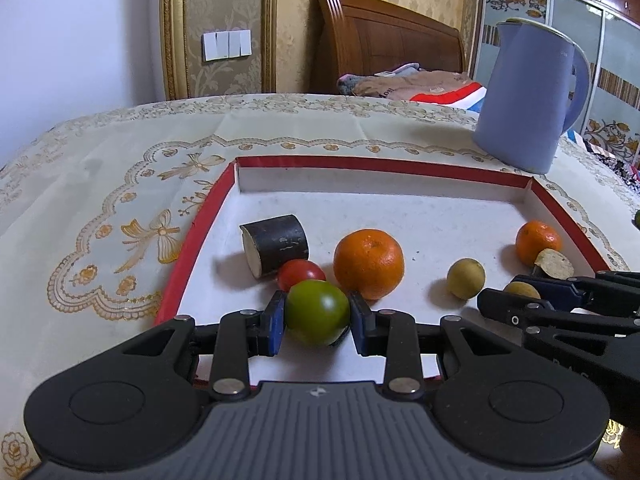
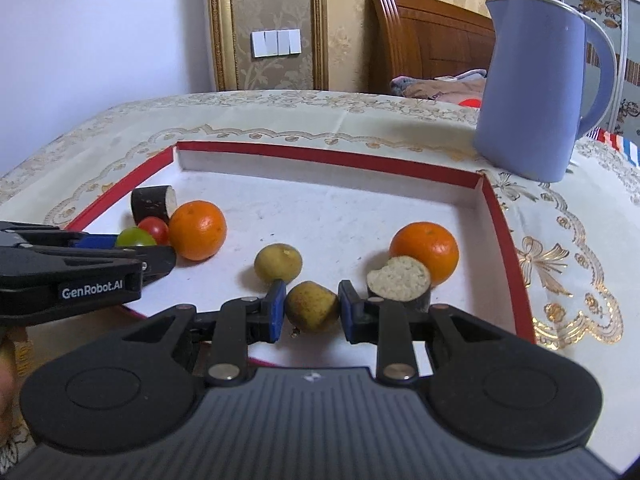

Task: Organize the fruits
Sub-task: 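Carry the green tomato in the left tool while the right tool carries the yellow fruit over the tray, then open both tools to drop the green tomato and yellow fruit into the tray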

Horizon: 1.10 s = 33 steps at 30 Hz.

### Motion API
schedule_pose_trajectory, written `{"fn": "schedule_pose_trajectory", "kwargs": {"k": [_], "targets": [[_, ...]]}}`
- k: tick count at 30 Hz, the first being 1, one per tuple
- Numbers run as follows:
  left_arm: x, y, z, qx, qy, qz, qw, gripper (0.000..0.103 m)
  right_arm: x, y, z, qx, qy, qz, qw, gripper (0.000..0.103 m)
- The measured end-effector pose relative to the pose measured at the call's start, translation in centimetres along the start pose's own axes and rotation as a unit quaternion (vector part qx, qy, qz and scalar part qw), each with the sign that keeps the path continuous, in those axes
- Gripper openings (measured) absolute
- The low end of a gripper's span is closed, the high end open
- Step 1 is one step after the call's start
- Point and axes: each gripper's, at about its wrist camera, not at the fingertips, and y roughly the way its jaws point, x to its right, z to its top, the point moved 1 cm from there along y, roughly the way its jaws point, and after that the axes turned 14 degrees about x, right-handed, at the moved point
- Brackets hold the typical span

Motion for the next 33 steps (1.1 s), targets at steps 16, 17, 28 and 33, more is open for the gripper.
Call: {"fn": "schedule_pose_trajectory", "kwargs": {"k": [16,17,28,33], "targets": [[0.4,0.9,-0.1,0.015,0.017,0.034,0.9992,0.033,0.0,2.0,0.7,0.002,-0.002,-0.022,1.000,0.027],[0.4,0.9,-0.1,0.016,0.018,0.034,0.9991,0.033,0.1,2.1,0.7,0.002,-0.003,-0.023,1.000,0.027],[-0.2,0.9,-0.1,0.017,0.003,0.049,0.9987,0.049,0.3,2.1,0.7,0.007,0.002,-0.022,1.000,0.026],[-0.1,0.9,-0.2,0.016,0.007,0.054,0.9984,0.063,0.4,2.2,0.8,0.007,0.006,-0.021,1.000,0.031]]}}
